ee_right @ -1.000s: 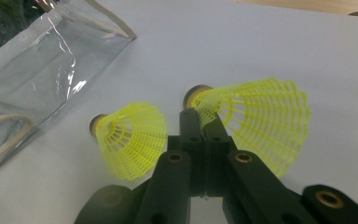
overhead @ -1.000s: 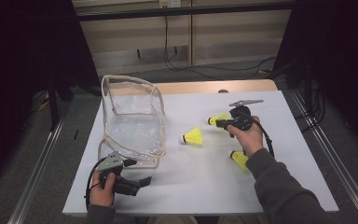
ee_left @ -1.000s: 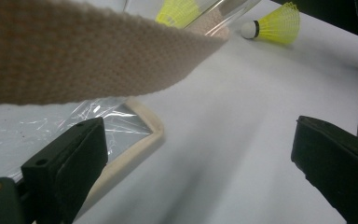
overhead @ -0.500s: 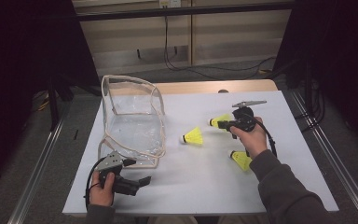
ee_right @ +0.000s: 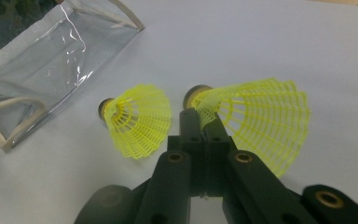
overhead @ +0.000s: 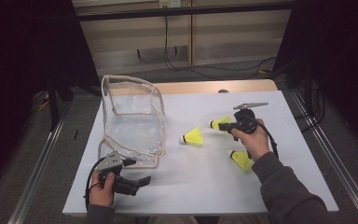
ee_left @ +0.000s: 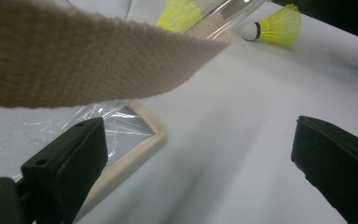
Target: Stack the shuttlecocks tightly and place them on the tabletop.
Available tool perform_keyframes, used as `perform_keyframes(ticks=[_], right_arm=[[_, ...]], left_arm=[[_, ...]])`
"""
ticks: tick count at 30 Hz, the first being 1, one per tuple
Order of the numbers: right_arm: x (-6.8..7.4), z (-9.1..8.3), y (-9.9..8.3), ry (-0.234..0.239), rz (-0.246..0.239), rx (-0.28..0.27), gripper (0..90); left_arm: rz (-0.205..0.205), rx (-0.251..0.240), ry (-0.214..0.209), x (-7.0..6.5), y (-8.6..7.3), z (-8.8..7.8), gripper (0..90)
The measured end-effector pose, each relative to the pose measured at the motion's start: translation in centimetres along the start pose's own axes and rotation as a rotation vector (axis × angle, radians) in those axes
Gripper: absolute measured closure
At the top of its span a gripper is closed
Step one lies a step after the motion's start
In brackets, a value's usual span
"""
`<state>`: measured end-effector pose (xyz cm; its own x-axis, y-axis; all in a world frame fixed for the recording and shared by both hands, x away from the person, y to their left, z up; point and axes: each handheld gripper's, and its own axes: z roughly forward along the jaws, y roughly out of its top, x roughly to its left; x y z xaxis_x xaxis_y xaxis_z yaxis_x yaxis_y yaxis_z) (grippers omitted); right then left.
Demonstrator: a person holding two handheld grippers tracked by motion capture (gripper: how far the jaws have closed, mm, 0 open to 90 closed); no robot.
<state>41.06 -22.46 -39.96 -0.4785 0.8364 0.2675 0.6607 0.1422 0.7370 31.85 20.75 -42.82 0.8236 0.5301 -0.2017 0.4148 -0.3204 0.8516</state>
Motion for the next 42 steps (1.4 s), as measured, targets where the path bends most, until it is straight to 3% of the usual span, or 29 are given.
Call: perform_keyframes(ticks=[42], right_arm=[[2.3, 1.5, 0.1, 0.104, -0.064, 0.044, 89.5]], left_arm=[[-0.001, 0.001, -0.003, 0.0, 0.0, 0.1, 3.7]])
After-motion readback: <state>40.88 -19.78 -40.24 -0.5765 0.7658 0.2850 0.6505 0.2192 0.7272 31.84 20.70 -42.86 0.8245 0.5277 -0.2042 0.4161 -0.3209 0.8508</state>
